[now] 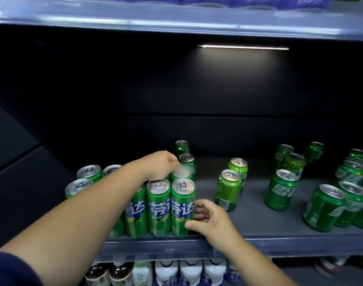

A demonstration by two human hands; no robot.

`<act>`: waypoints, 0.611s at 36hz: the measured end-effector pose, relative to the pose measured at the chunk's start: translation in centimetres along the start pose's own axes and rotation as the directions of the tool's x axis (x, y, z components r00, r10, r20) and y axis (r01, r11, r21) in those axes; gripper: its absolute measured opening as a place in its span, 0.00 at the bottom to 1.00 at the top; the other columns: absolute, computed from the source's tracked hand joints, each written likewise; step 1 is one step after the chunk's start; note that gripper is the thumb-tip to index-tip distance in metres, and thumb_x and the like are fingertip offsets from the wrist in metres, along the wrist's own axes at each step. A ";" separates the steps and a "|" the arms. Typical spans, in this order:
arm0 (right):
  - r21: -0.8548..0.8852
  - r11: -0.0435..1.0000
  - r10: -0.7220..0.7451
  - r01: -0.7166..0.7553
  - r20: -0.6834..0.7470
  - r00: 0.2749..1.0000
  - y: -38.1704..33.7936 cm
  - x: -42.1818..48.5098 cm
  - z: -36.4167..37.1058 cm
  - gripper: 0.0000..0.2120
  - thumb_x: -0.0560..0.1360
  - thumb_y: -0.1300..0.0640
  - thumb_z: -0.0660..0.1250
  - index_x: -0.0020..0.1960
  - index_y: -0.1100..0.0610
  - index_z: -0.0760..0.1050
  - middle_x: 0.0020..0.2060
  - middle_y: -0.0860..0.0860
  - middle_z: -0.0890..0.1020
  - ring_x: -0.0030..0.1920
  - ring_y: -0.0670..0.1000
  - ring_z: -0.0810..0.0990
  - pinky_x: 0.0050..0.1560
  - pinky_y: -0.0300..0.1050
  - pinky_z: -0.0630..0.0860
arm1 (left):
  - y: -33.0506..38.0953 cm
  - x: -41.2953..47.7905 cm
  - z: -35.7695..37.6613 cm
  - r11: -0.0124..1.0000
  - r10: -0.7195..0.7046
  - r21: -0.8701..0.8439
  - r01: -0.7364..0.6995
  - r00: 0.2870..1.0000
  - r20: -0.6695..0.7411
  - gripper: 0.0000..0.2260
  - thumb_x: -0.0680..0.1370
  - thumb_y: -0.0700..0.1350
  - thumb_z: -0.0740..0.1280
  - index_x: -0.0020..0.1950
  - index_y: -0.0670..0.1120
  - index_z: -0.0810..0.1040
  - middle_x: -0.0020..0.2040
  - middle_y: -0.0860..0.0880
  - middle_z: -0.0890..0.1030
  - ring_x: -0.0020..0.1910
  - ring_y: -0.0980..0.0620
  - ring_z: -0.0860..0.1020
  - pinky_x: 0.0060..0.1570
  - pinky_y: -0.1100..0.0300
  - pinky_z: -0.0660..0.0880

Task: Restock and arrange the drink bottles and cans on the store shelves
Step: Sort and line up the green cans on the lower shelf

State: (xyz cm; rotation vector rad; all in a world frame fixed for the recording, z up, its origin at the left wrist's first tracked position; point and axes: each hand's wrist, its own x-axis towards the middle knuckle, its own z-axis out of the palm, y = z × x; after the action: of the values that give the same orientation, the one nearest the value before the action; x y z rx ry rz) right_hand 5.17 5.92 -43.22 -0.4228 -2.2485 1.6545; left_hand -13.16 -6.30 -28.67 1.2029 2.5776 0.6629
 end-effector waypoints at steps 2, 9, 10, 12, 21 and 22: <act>0.010 1.000 0.004 -0.004 0.002 1.000 0.1 0.0 0.0 0.22 0.65 0.63 0.82 0.55 0.52 0.79 0.51 0.51 0.85 0.48 0.40 0.83 0.49 0.38 0.78 | 0.0 0.1 0.0 1.000 0.005 -0.006 -0.005 1.000 0.007 0.14 0.81 0.53 0.62 0.48 0.46 0.82 0.43 0.47 0.84 0.41 0.47 0.81 0.46 0.53 0.77; 0.034 0.999 -0.008 0.009 -0.009 1.000 0.5 0.0 0.3 0.23 0.64 0.56 0.82 0.57 0.50 0.81 0.52 0.52 0.86 0.54 0.47 0.84 0.51 0.41 0.79 | 0.1 0.3 0.0 1.000 -0.005 -0.023 0.005 1.000 0.015 0.13 0.81 0.52 0.62 0.49 0.46 0.82 0.46 0.44 0.85 0.43 0.47 0.81 0.49 0.50 0.77; 0.035 0.999 -0.009 0.009 -0.008 1.000 0.5 0.0 0.3 0.24 0.63 0.54 0.82 0.57 0.49 0.81 0.52 0.51 0.86 0.54 0.47 0.84 0.51 0.41 0.80 | 0.1 0.3 0.0 1.000 -0.006 -0.016 0.006 1.000 0.017 0.13 0.81 0.52 0.62 0.49 0.46 0.82 0.46 0.44 0.85 0.45 0.46 0.81 0.50 0.49 0.77; 0.033 0.999 -0.009 0.010 -0.012 1.000 0.4 0.0 0.4 0.26 0.61 0.48 0.82 0.57 0.49 0.81 0.52 0.50 0.86 0.54 0.49 0.83 0.52 0.43 0.81 | 0.3 0.1 0.0 1.000 -0.004 0.007 0.004 1.000 0.019 0.13 0.81 0.52 0.61 0.49 0.47 0.82 0.47 0.46 0.85 0.47 0.47 0.81 0.52 0.48 0.76; 0.018 1.000 -0.025 0.025 -0.008 1.000 -0.8 -0.6 0.4 0.24 0.62 0.54 0.83 0.56 0.47 0.80 0.51 0.48 0.86 0.50 0.45 0.82 0.47 0.38 0.77 | 0.7 -0.5 -0.1 0.995 0.028 0.098 -0.028 1.000 0.004 0.12 0.82 0.53 0.58 0.53 0.54 0.80 0.50 0.55 0.82 0.52 0.51 0.78 0.57 0.51 0.75; 0.019 0.999 -0.027 0.027 -0.007 1.000 -0.9 -0.7 0.4 0.26 0.60 0.49 0.82 0.56 0.46 0.80 0.51 0.47 0.86 0.51 0.45 0.82 0.47 0.39 0.78 | 0.6 -0.6 0.0 0.995 0.031 0.099 -0.029 0.999 -0.014 0.11 0.82 0.54 0.59 0.53 0.55 0.80 0.50 0.55 0.82 0.51 0.52 0.78 0.55 0.51 0.76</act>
State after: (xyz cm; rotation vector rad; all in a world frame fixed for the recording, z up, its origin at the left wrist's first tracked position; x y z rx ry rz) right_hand 5.60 5.05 -42.52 -0.3908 -2.2214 1.6573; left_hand -12.34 -6.43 -28.33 1.2737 2.6383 0.5583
